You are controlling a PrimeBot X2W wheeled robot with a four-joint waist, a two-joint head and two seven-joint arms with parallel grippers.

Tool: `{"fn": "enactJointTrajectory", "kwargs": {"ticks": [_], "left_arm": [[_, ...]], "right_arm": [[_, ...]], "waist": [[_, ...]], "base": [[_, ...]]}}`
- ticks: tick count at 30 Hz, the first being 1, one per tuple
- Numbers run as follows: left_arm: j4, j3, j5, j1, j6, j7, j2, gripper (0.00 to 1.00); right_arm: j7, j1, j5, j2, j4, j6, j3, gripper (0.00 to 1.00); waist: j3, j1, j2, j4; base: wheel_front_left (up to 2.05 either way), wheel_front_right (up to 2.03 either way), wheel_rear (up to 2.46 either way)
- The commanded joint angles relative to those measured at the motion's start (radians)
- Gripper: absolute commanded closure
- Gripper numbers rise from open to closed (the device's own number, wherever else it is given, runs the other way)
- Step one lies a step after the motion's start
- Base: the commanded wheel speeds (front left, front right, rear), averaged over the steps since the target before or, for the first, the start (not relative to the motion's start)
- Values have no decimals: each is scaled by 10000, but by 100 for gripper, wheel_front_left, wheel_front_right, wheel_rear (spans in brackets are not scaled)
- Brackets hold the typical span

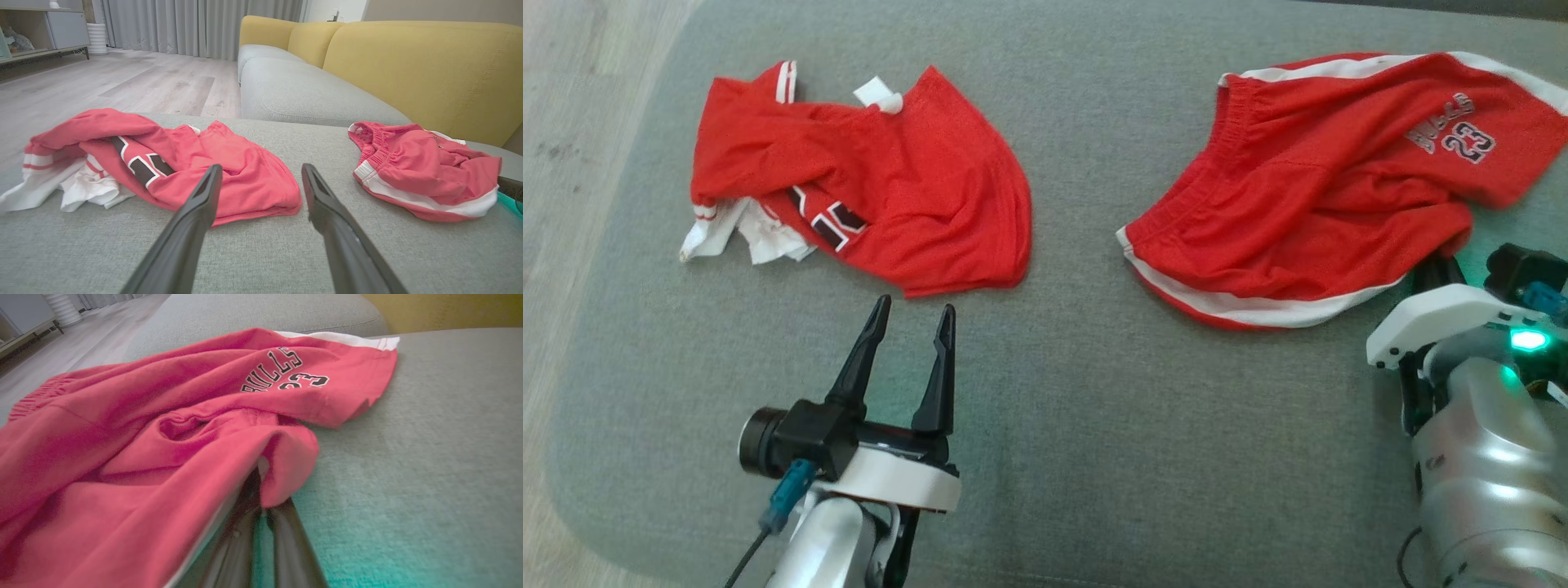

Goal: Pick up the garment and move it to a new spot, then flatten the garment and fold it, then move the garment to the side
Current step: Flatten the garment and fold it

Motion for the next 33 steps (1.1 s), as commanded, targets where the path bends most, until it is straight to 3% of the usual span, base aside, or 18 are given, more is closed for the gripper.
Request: {"fn": "enactJointTrajectory", "kwargs": {"ticks": [1,9,17,30,31,32,33], "left_arm": [[-258,388,3,-312,1,-95,1,0],[-284,500,-10,-107,22,-95,1,0],[-406,484,-162,139,154,-95,1,0],[-455,260,-337,346,324,-95,1,0],[-462,257,-327,352,320,-95,1,0],[-468,258,-309,354,312,-95,1,0],[-470,261,-285,353,301,-95,1,0]], "right_arm": [[-99,-123,-121,-14,-134,65,169,100],[15,590,-747,-14,-444,65,265,100],[1807,1620,-1662,-121,-1892,65,722,100],[4859,3597,349,-1296,-4924,65,1982,100],[5005,3762,492,-1323,-5261,65,1983,72],[5061,3904,597,-1339,-5628,65,1930,0],[5086,4017,665,-1310,-5996,65,1874,0]], "waist": [[-156,-1,0,-155],[-756,-1,0,-768],[-1291,-1,0,-1397],[-1743,-1,0,-1562],[-1750,-1,0,-1567],[-1754,-1,0,-1573],[-1773,-1,0,-1584]], "base": [[0,0,0],[0,0,0],[0,0,0],[0,0,0],[0,0,0],[0,0,0],[0,0,0]]}}
